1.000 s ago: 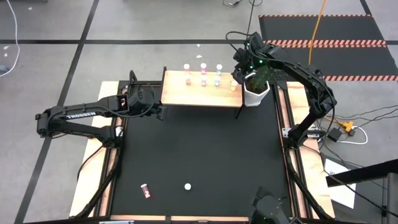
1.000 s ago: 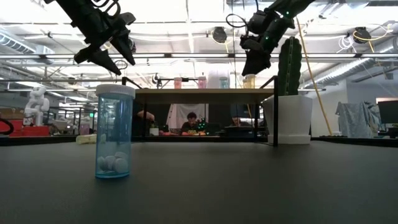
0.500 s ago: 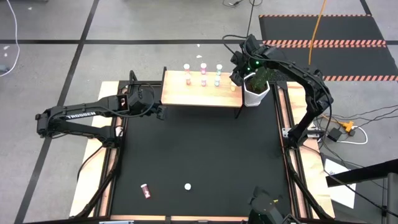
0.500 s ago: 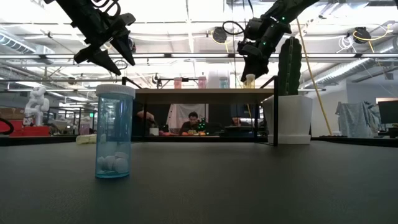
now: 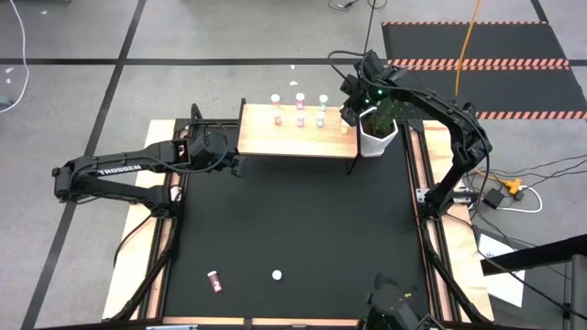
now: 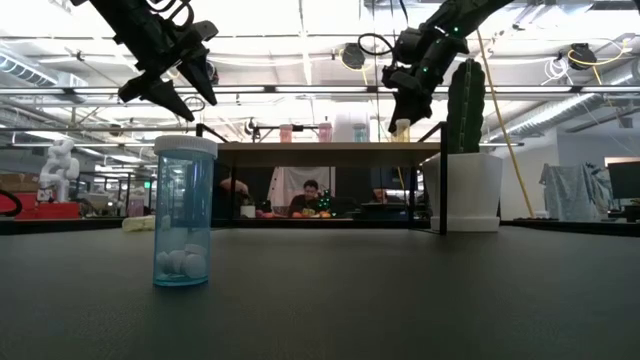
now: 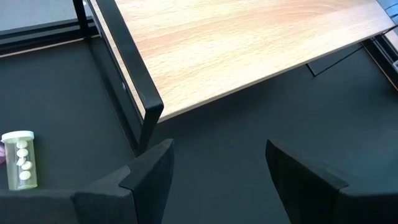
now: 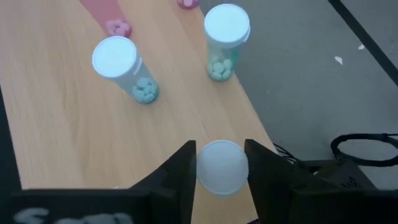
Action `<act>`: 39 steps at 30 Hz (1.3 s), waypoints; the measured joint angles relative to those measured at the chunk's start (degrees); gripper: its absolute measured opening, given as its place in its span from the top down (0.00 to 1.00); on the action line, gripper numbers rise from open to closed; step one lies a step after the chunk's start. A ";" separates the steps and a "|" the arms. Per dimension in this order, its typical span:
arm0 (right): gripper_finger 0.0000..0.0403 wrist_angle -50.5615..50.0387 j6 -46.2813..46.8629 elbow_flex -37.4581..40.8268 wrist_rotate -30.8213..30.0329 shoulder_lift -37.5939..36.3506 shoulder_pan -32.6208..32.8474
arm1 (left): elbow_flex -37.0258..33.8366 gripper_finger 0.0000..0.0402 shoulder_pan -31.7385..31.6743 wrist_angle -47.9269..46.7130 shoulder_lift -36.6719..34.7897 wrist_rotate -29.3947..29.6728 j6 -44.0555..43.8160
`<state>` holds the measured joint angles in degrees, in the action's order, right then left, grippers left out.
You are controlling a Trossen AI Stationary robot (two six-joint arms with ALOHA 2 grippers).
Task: Pick and place medicine bottles onto shelf by color
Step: Adjust the yellow pill bottles on the shelf
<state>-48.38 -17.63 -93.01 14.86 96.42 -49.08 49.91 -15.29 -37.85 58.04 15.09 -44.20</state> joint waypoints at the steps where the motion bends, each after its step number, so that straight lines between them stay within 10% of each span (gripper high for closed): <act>1: 0.72 0.38 -0.01 0.00 -0.04 0.00 0.00 | 0.00 0.37 0.00 0.00 0.00 -0.01 0.12; 39: 0.69 4.56 -1.08 0.00 -1.23 0.04 -1.55 | 0.00 0.37 0.00 -0.07 0.01 0.00 0.97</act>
<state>-43.81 -18.71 -93.01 13.63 96.47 -50.63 49.91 -15.29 -37.91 58.05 15.09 -43.23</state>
